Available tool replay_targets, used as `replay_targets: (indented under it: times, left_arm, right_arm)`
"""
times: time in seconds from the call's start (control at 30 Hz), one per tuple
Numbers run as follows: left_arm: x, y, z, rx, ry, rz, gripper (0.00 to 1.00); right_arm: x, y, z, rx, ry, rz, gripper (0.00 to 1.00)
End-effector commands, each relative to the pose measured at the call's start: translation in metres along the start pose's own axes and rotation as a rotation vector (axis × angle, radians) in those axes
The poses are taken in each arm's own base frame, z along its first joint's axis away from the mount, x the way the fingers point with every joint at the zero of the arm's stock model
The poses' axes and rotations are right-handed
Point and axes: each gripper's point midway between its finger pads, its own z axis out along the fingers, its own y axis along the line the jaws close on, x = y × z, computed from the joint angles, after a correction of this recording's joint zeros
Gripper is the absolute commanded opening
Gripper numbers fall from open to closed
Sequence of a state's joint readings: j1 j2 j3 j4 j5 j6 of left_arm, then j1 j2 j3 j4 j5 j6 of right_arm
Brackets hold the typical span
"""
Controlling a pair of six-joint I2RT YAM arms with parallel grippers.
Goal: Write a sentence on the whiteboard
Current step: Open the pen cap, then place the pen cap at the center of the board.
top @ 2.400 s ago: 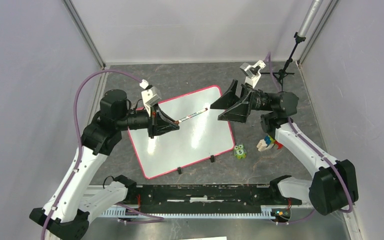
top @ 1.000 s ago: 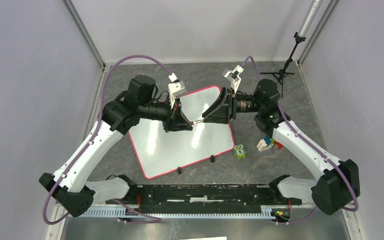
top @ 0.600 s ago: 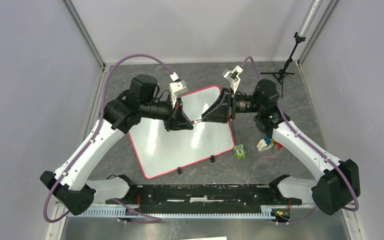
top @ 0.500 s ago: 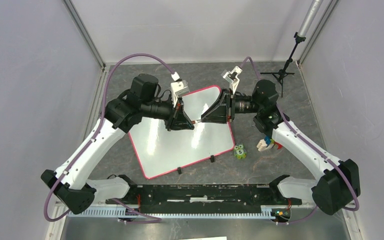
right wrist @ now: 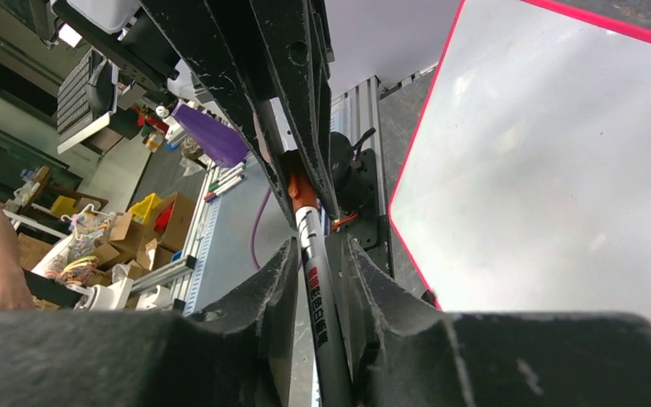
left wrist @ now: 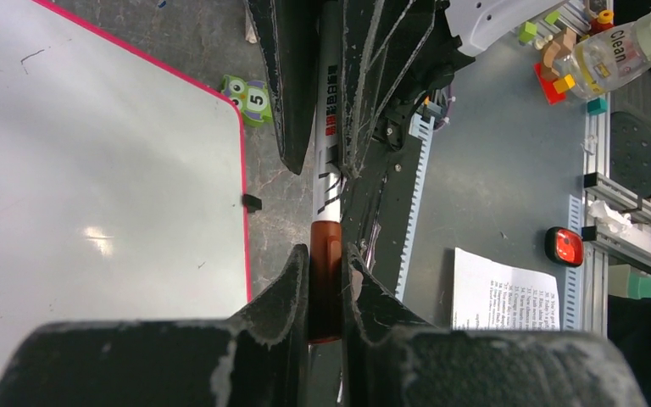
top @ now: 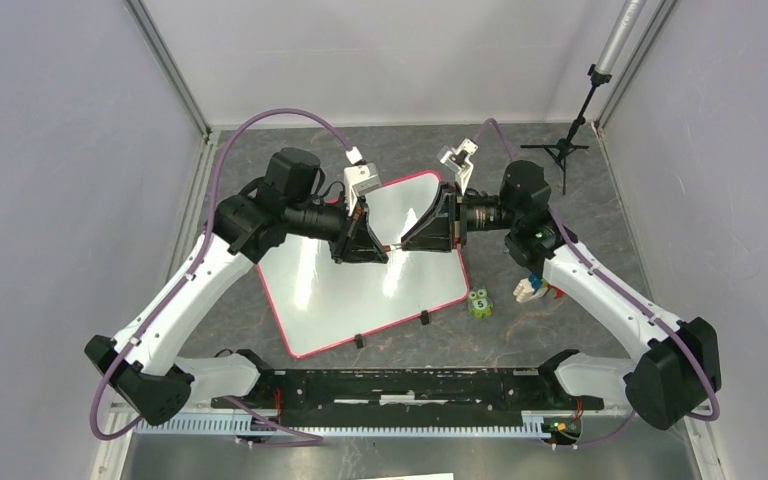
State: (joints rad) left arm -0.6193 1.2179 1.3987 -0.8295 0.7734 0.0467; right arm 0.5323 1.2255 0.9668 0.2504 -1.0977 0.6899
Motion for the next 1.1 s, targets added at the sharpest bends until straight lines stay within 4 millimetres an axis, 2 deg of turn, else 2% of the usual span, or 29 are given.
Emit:
replay_targets:
  times: [0.0,0.07,0.13,0.17,0.3,0.4,0.63,0.7,0.73,0.83,0.93,1.0,1.07]
  left_arm:
    - [-0.023,0.006,0.001,-0.016,-0.057,0.094,0.02]
    - [-0.023,0.007,0.002,-0.021,-0.055,0.093,0.02]
    - [-0.020,0.009,0.002,-0.029,-0.051,0.092,0.02]
    - [-0.019,0.010,0.001,-0.035,-0.050,0.091,0.02]
    - [-0.009,0.017,-0.004,-0.061,-0.042,0.083,0.02]
    - [0.000,0.022,-0.012,-0.084,-0.032,0.084,0.02]
    - [0.025,0.031,-0.028,-0.121,0.029,0.084,0.02]
    - [0.026,0.036,-0.033,-0.141,0.039,0.074,0.02]
    - [0.019,0.043,-0.039,-0.169,0.023,0.062,0.02]
    - [-0.010,0.075,-0.067,-0.295,-0.051,-0.012,0.02]
    - [-0.029,0.133,-0.118,-0.527,-0.096,-0.099,0.02]
    - [-0.026,0.173,-0.151,-0.663,-0.069,-0.141,0.02]
    - [-0.007,0.208,-0.186,-0.790,-0.035,-0.215,0.02]
  right_arm:
    - [-0.012,0.032,0.003,-0.083,0.007,-0.096,0.26]
    - [-0.012,0.034,0.002,-0.091,0.008,-0.097,0.16]
    - [-0.012,0.037,0.002,-0.106,0.010,-0.098,0.01]
    - [-0.012,0.038,0.002,-0.112,0.012,-0.100,0.00]
    - [-0.019,0.035,-0.006,-0.094,0.000,-0.120,0.00]
    - [-0.032,0.025,-0.020,-0.048,-0.026,-0.139,0.00]
    - [-0.069,-0.007,-0.073,0.101,-0.116,-0.180,0.00]
    - [-0.075,-0.017,-0.088,0.140,-0.130,-0.188,0.00]
    - [-0.076,-0.020,-0.093,0.154,-0.133,-0.196,0.00]
    - [-0.077,-0.025,-0.101,0.186,-0.133,-0.212,0.00]
    - [-0.073,-0.035,-0.105,0.246,-0.104,-0.258,0.00]
    - [-0.070,-0.044,-0.110,0.308,-0.070,-0.279,0.00]
    - [-0.067,-0.050,-0.113,0.351,-0.036,-0.303,0.00]
